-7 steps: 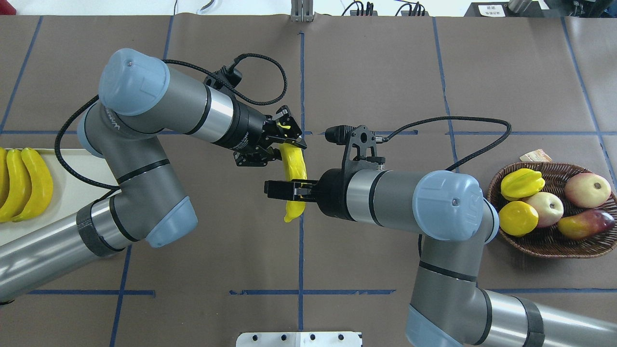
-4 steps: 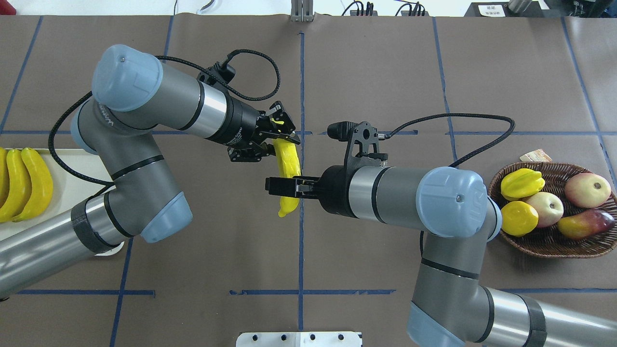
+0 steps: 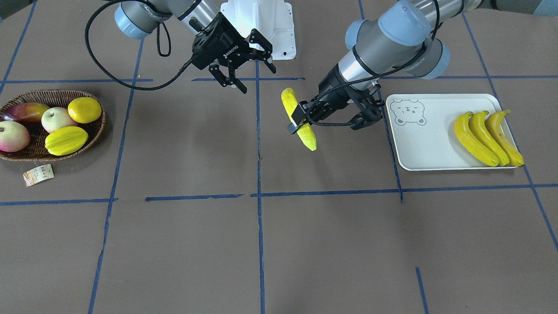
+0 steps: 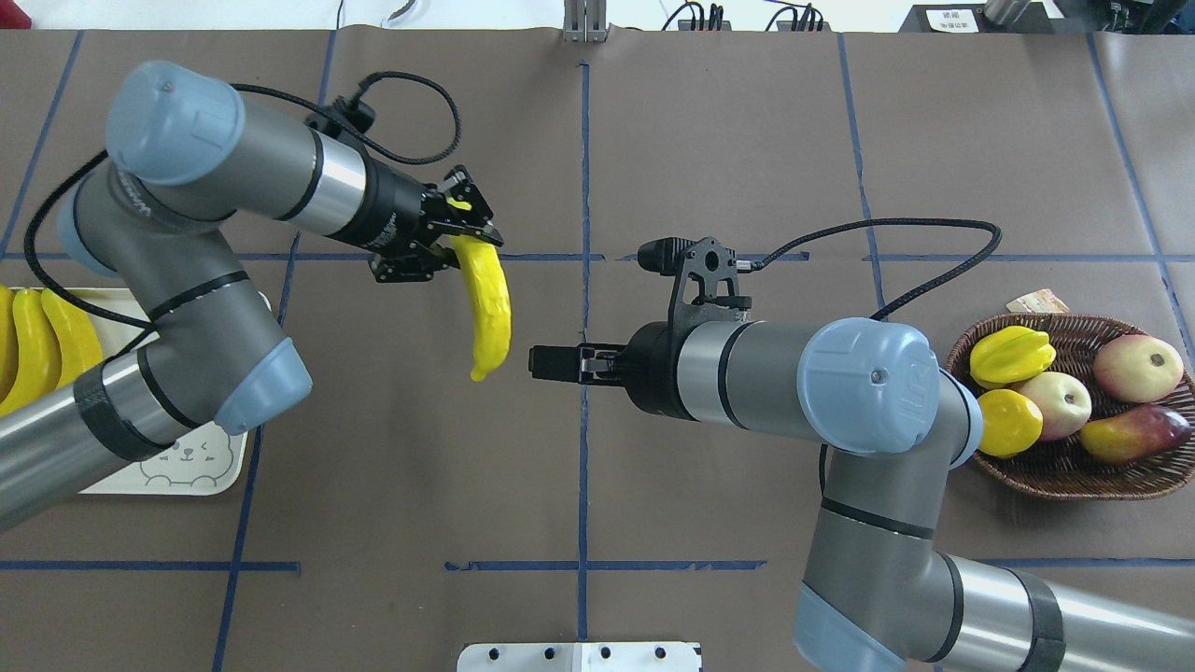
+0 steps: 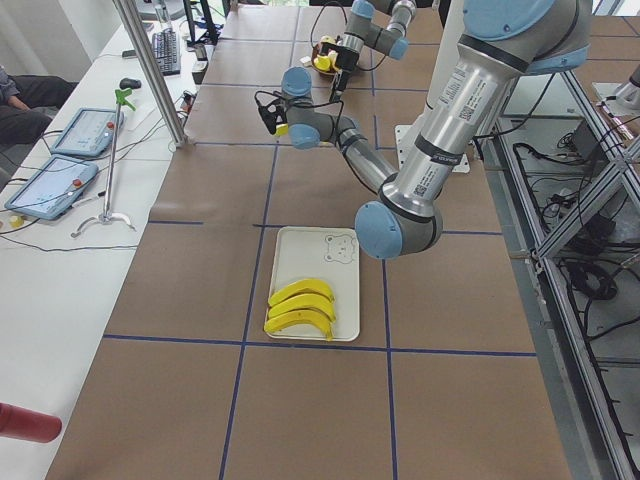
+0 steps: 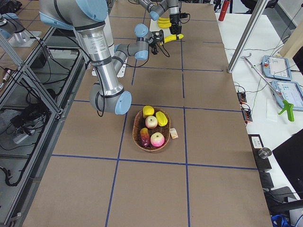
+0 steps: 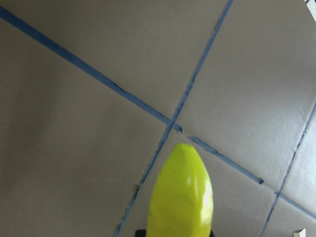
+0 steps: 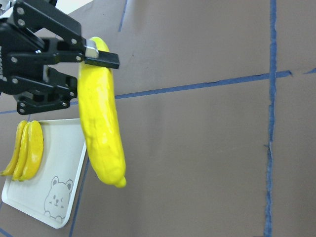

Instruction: Transfer all bananas from basket to plate

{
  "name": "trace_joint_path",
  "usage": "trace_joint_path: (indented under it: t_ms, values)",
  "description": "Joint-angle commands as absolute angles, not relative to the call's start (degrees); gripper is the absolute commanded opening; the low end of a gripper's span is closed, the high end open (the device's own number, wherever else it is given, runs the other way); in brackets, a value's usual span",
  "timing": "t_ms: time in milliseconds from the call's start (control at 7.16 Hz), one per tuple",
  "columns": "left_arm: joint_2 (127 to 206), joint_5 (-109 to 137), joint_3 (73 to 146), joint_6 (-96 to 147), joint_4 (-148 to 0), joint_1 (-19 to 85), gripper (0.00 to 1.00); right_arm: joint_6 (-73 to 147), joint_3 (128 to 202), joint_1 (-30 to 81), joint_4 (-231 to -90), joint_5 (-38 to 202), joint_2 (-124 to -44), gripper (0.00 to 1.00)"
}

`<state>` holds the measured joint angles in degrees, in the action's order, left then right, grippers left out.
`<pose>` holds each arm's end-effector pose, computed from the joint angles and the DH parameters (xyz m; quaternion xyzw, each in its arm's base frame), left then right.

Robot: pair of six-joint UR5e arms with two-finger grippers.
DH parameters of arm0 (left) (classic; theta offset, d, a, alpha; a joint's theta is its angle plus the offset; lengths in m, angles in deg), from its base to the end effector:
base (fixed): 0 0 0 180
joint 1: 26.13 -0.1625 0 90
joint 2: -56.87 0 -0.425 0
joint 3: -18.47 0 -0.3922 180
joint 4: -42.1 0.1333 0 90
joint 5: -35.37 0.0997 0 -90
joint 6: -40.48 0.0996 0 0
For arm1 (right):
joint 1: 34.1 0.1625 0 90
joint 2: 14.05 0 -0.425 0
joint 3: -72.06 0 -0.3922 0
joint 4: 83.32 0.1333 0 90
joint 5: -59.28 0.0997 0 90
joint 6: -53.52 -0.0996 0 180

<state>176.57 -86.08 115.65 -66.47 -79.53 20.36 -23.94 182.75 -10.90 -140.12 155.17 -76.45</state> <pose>0.3816 -0.5201 0.2347 -0.0785 0.5810 -0.2885 0.7570 -0.4760 -0.3379 0.1624 0.1630 -0.6323 0.0369 0.7565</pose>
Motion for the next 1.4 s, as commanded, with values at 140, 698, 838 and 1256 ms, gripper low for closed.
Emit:
trace_joint_path:
  t_ms: [140, 698, 838, 1256]
  values:
    - [171.2, -86.1, 116.8, -61.8, -72.6, 26.5, 0.0, -23.0, 188.6, -4.9, -158.0, 164.9, -76.4, 1.0]
    - [158.7, -85.9, 124.1, -45.7, -53.9, 29.6, 0.0, -15.5, 188.6, 2.4, -173.9, 172.5, -76.5, 1.0]
    - [154.3, -83.0, 124.2, -43.7, -54.1, 29.5, 0.0, -11.7, 188.6, 4.1, -178.0, 172.7, -76.8, 1.0]
    - [149.8, -79.2, 121.5, -42.0, -54.9, 29.1, 0.06, -4.3, 188.6, 7.3, -180.0, 173.9, -79.3, 1.0]
